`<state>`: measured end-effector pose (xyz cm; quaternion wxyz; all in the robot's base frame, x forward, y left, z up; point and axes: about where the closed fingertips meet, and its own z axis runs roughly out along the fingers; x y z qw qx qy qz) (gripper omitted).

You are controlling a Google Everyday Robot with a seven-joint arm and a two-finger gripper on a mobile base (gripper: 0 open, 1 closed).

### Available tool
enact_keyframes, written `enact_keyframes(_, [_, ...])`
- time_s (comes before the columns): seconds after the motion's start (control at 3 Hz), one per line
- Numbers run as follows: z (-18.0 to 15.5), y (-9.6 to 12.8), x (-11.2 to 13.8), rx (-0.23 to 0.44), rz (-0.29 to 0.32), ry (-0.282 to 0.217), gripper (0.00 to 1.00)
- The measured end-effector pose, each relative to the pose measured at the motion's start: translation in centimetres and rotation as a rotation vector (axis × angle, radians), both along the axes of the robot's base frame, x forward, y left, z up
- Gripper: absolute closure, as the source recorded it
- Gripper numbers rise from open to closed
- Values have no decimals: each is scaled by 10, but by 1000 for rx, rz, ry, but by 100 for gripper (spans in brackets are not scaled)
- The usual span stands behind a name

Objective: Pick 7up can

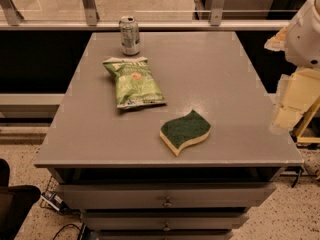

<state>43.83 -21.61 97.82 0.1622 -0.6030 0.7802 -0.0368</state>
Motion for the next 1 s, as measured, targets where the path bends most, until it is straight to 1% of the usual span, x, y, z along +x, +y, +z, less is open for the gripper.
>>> enact_keyframes(0.33, [0,0,0,0,0,0,0])
enact_keyframes(0.67, [-2,-4,19,60,-39,-47,0])
enact_keyframes(1.0, [-4,-11,81,210,-128,-169,0])
